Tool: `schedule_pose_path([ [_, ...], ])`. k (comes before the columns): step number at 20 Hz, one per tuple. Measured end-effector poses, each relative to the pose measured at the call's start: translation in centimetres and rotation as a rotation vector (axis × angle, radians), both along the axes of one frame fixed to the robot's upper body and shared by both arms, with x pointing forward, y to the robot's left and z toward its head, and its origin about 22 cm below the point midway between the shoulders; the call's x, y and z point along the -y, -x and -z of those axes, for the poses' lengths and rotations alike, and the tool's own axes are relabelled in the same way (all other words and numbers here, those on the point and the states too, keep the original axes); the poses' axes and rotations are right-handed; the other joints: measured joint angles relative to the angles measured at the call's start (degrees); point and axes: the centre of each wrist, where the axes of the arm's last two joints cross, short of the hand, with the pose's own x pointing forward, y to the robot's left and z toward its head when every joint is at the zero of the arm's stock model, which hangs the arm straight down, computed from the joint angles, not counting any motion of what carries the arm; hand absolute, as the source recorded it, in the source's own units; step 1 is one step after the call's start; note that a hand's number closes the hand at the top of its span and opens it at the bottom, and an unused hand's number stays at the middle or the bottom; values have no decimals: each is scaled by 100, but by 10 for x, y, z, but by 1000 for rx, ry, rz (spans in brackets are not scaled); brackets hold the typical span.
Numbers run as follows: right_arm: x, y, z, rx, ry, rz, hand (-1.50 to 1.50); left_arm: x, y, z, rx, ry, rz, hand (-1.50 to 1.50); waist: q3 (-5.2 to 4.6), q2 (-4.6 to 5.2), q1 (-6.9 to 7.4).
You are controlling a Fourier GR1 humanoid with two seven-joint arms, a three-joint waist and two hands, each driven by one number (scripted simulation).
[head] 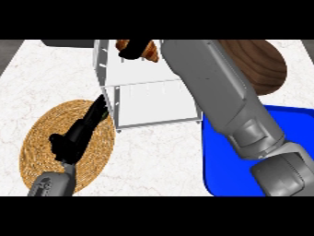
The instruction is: Pick the croissant from the tray and place it in the tiered basket
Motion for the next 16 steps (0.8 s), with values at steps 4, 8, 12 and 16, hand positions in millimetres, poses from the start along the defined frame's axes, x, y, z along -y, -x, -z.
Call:
schedule_pose_path([
  [4,-4,-2,2,-99,-57,2,150,0,-4,-4,-3,2,0,0,0,-7,8],
  [8,0,-7,9,-287,-128,52,-150,-1,-4,-3,0,3,5,0,-1,-5,39],
  [12,-1,-8,7,-379,-224,70,-150,0,-5,-5,1,2,2,0,0,-11,21],
  [16,-2,-7,3,-357,-309,112,-150,1,-3,-2,-3,2,-11,0,1,-22,-62],
])
